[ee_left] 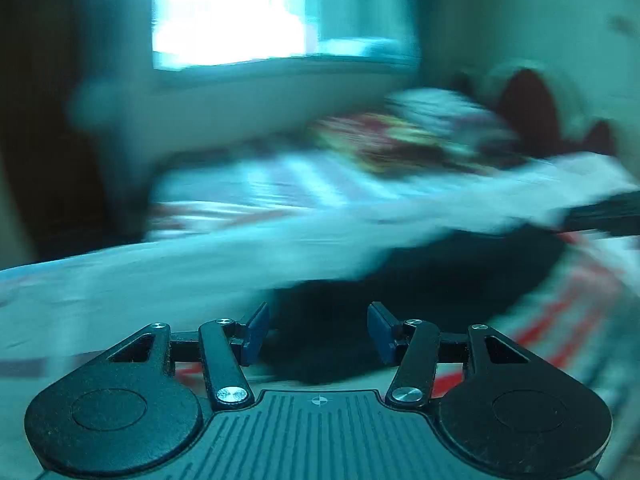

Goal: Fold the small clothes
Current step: 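Lay the hem onto the sweater and open both grippers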

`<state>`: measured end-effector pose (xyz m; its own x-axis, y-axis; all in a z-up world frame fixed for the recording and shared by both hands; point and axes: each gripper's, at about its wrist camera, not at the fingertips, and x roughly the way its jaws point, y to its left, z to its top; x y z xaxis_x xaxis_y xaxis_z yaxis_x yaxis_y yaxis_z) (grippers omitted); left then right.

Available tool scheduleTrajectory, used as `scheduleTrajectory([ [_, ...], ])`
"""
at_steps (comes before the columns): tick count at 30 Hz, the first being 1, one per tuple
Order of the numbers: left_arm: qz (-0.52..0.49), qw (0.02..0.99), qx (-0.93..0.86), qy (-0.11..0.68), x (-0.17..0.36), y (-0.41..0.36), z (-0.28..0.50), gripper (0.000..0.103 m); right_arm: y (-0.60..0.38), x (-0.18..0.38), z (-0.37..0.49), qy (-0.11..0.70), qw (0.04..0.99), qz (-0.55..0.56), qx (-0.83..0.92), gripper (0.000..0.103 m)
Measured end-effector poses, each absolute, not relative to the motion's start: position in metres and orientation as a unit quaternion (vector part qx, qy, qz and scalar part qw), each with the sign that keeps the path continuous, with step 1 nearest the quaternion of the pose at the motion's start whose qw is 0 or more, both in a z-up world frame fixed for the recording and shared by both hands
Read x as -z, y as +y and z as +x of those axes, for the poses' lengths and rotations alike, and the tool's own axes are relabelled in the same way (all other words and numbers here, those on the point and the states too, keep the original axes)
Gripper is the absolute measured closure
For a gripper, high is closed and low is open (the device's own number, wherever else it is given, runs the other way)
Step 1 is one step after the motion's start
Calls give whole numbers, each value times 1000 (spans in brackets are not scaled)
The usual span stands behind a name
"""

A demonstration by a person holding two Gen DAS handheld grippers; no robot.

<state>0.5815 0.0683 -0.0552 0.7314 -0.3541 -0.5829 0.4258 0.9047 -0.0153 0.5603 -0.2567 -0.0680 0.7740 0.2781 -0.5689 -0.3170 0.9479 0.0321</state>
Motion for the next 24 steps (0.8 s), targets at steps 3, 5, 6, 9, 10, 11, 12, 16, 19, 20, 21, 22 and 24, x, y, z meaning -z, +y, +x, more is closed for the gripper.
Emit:
scheduleTrajectory([
  [3, 69, 901, 276, 329, 61, 21, 587, 49, -211, 76, 569, 308, 928, -47, -203, 55],
  [5, 70, 902, 267, 332, 69, 4, 590, 49, -189, 83, 575, 309, 924, -55, -218, 49],
  [6, 60, 900, 261, 344, 75, 2, 595, 49, -181, 88, 578, 316, 921, -73, -216, 49],
  [9, 88, 904, 219, 357, 91, 12, 599, 49, -176, 102, 584, 361, 898, -131, -217, 56],
  [10, 89, 905, 217, 354, 92, 23, 596, 47, -185, 102, 582, 354, 900, -145, -210, 56],
  [11, 91, 908, 206, 354, 91, 37, 592, 46, -199, 102, 579, 353, 902, -149, -197, 56],
  [12, 102, 909, 200, 351, 91, 51, 586, 43, -220, 99, 578, 357, 905, -138, -188, 54],
  [16, 110, 914, 185, 345, 90, 83, 574, 38, -281, 93, 574, 366, 911, -104, -158, 44],
  [19, 122, 918, 165, 340, 75, 74, 566, 38, -279, 77, 561, 339, 924, -79, -155, 64],
  [20, 115, 920, 180, 328, 68, 67, 560, 38, -272, 70, 550, 325, 927, -73, -173, 64],
  [21, 101, 919, 202, 323, 62, 58, 554, 38, -261, 66, 540, 319, 924, -75, -198, 64],
  [22, 102, 914, 224, 322, 59, 46, 548, 38, -249, 67, 531, 322, 915, -85, -227, 63],
  [24, 119, 905, 259, 315, 58, 18, 537, 38, -217, 75, 516, 329, 895, -120, -276, 59],
])
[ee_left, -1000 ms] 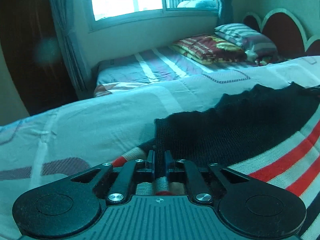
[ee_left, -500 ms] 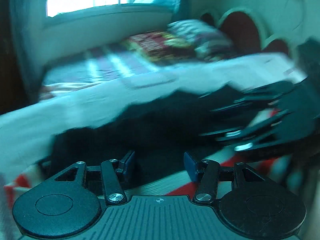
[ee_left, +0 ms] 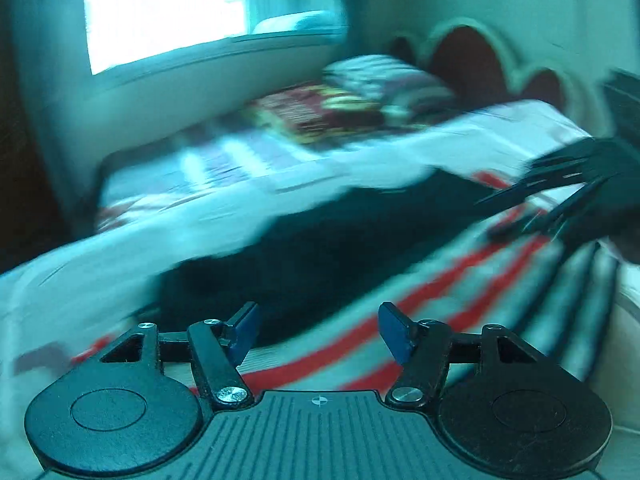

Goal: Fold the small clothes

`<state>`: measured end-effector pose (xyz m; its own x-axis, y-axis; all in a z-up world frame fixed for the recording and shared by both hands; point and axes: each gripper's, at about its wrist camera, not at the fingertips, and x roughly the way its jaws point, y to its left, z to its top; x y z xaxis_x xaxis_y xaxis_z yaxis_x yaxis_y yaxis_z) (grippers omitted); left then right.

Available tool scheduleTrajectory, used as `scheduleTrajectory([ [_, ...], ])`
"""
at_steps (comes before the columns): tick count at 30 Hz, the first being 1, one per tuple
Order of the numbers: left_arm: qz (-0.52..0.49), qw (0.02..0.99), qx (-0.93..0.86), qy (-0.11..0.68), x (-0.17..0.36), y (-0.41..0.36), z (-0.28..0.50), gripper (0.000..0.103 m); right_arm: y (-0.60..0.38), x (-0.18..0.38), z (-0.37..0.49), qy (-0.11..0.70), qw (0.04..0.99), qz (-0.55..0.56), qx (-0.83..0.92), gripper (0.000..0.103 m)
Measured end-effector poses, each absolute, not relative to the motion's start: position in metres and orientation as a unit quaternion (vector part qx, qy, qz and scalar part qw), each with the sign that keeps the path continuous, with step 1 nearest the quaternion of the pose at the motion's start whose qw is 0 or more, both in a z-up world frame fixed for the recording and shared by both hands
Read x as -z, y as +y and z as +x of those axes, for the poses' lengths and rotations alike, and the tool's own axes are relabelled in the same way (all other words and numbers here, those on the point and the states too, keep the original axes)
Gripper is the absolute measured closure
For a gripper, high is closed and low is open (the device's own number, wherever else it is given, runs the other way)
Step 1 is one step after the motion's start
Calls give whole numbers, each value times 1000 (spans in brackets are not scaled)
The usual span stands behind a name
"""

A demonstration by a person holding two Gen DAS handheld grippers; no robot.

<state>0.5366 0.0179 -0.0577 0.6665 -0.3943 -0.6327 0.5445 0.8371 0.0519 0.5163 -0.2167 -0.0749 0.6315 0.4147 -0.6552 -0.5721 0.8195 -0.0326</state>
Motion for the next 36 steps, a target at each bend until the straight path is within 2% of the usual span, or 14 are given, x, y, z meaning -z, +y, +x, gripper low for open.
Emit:
scheduleTrajectory([
  [2, 125, 896, 274, 327, 65, -3, 536, 38, -192, 86, 510, 333, 885, -139, -295, 58],
  [5, 136, 891, 258, 348, 82, -2, 534, 37, -182, 99, 505, 336, 881, -164, -290, 50],
  [6, 120, 894, 253, 350, 82, 9, 531, 35, -191, 99, 505, 339, 881, -161, -287, 44],
  [9, 99, 907, 204, 356, 85, 58, 517, 24, -243, 93, 501, 355, 890, -139, -249, 43],
  [10, 81, 909, 194, 361, 88, 75, 512, 23, -258, 95, 496, 357, 894, -139, -233, 43],
  [12, 61, 911, 183, 364, 88, 94, 508, 23, -283, 92, 493, 367, 898, -102, -221, 43],
  [13, 69, 913, 169, 365, 84, 91, 507, 23, -284, 88, 491, 365, 902, -98, -210, 49],
  [18, 54, 922, 200, 326, 57, 51, 482, 23, -243, 63, 458, 316, 915, -60, -242, 52],
  [22, 42, 909, 193, 366, 84, 30, 473, 23, -186, 86, 439, 339, 896, -92, -272, 59],
  [24, 47, 920, 184, 342, 97, 31, 457, 23, -171, 109, 435, 349, 893, -127, -255, 56],
  [28, 79, 918, 179, 345, 83, 32, 441, 23, -171, 106, 421, 340, 894, -156, -249, 58],
  [32, 44, 934, 150, 321, 68, 61, 440, 23, -171, 88, 420, 324, 906, -111, -250, 58],
  [36, 41, 928, 131, 346, 87, 69, 445, 23, -149, 97, 423, 328, 900, -115, -263, 56],
])
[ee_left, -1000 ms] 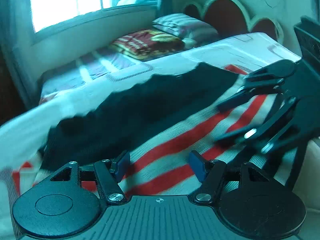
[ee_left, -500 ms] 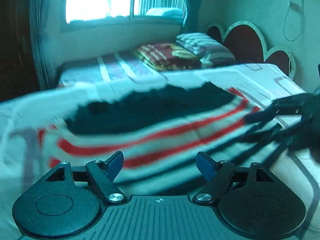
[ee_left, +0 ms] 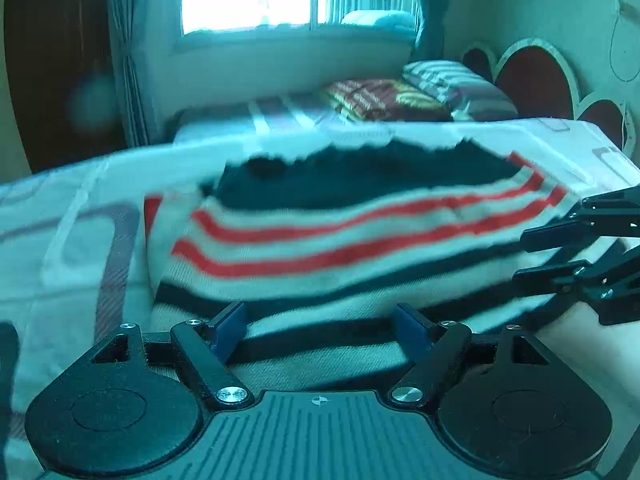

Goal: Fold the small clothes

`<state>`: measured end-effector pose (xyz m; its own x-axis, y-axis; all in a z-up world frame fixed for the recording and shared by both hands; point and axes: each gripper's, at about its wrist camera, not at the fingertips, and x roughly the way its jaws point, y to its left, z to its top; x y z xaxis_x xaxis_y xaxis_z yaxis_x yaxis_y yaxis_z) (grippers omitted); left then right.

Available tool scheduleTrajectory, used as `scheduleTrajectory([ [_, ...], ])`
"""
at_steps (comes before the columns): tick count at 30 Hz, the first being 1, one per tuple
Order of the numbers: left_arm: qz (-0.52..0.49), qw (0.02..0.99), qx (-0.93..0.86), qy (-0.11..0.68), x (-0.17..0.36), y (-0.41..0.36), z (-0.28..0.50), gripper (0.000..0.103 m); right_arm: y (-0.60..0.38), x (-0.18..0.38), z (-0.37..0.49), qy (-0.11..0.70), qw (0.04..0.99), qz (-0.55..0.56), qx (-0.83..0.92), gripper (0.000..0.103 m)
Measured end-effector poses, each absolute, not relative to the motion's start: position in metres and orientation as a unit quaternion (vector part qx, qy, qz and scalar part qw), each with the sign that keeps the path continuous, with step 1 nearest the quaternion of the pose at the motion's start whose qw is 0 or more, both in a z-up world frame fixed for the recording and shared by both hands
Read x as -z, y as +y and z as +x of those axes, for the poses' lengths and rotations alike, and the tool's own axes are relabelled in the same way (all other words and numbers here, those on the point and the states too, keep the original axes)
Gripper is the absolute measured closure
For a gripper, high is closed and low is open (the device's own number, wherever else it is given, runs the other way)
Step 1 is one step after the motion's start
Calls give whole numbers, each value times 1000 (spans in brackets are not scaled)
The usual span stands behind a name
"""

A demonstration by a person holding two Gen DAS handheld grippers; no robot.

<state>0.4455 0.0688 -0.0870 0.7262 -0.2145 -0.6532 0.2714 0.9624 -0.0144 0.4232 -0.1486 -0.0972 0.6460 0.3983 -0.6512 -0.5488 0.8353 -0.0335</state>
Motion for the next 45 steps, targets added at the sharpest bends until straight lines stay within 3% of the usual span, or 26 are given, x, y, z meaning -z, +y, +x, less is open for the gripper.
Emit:
scheduleTrajectory([
  [4, 47, 934, 119, 334, 93, 82, 430, 23, -145, 114, 409, 312, 901, -184, -239, 55],
  [12, 56, 939, 94, 325, 96, 107, 413, 25, -285, 103, 399, 361, 921, -89, -113, 57],
  [19, 28, 947, 93, 308, 73, 96, 401, 25, -271, 83, 387, 338, 932, -79, -101, 58],
  [22, 23, 927, 89, 363, 96, 102, 408, 25, -281, 103, 388, 379, 918, -82, -84, 63],
  [33, 4, 948, 97, 303, 64, 92, 417, 25, -280, 78, 404, 334, 938, -36, -82, 61],
  [36, 53, 945, 62, 316, 76, 73, 439, 25, -272, 89, 425, 347, 933, -44, -81, 60],
  [39, -8, 938, 57, 343, 90, 90, 453, 21, -282, 104, 431, 354, 932, -38, -74, 62],
  [45, -4, 936, 62, 345, 90, 90, 453, 21, -281, 103, 430, 356, 931, -38, -70, 62],
])
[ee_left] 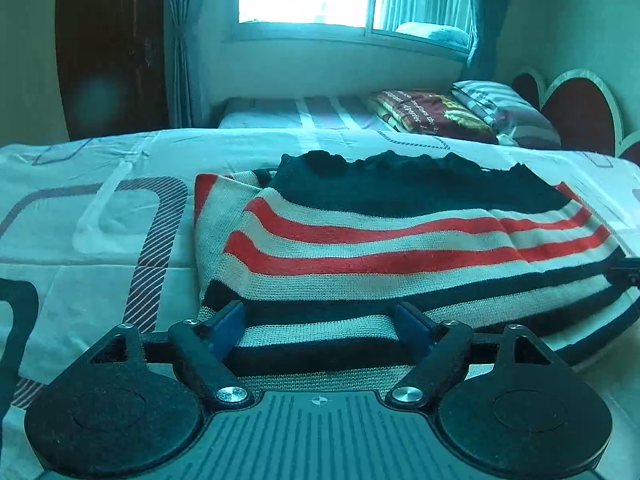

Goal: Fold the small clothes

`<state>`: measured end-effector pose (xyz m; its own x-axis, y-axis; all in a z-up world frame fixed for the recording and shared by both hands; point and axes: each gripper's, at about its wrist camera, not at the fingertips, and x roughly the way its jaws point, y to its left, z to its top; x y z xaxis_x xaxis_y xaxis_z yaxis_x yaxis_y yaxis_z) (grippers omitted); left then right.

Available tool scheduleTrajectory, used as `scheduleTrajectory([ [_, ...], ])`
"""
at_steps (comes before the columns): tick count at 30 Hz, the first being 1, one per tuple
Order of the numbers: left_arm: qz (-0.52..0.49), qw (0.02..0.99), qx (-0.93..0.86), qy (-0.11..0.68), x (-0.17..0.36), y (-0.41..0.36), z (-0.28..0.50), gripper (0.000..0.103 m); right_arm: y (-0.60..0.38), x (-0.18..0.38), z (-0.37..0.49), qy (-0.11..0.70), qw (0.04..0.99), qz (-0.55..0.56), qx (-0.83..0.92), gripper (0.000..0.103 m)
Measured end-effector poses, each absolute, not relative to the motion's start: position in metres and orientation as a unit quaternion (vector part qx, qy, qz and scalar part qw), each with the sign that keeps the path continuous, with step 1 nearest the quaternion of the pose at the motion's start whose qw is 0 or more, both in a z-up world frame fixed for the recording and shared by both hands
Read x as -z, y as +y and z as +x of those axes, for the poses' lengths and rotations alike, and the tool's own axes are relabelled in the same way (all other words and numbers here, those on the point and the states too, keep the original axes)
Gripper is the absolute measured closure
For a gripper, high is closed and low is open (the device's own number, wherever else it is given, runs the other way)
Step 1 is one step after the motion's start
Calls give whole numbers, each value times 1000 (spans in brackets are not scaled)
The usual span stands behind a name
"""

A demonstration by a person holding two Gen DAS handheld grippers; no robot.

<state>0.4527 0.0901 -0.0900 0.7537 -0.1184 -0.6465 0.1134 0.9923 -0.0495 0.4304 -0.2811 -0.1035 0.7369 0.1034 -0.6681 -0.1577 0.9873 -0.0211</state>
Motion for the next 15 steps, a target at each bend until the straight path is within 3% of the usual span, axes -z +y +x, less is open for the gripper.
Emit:
scheduleTrajectory([
  [7, 5, 938, 55, 341, 80, 92, 450, 21, -283, 92, 430, 362, 929, -37, -71, 60],
  [10, -4, 953, 68, 297, 53, 90, 433, 21, -281, 76, 415, 337, 938, -26, -80, 57],
  [15, -1, 943, 135, 303, 56, 41, 426, 21, -233, 79, 401, 339, 927, -36, -158, 60],
])
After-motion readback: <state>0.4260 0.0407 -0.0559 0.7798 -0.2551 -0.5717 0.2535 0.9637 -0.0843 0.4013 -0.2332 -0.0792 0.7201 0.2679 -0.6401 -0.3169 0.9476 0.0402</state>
